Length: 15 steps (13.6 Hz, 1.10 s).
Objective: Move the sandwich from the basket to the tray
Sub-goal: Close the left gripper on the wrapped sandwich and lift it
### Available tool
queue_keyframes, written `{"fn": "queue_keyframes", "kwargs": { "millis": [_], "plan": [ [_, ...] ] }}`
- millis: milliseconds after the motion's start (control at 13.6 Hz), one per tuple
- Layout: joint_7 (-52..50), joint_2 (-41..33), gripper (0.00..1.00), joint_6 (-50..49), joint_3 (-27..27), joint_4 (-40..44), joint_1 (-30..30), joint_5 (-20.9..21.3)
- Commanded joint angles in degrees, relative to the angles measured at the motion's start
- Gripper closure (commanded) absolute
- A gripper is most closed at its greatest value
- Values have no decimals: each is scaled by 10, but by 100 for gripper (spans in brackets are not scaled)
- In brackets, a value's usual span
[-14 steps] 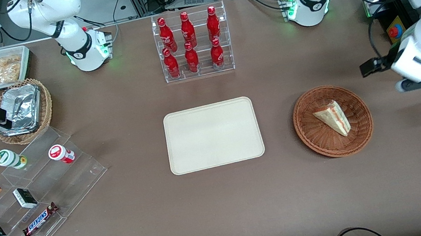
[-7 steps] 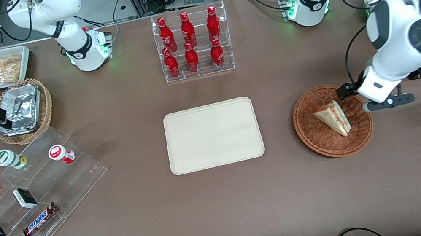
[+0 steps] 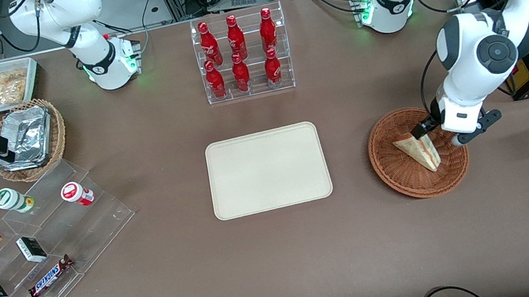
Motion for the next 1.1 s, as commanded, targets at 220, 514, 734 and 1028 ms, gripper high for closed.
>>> {"fn": "queue_keyframes", "kwargs": {
  "millis": [220, 514, 734, 1028],
  "plan": [
    [-99, 38, 0, 47, -5, -7, -1, -4],
    [-99, 70, 0, 66, -5, -7, -1, -4],
    [-99, 97, 0, 98, -5, -7, 0, -4],
    [-96, 102, 66, 93, -5, -7, 0, -4]
  ]
}}
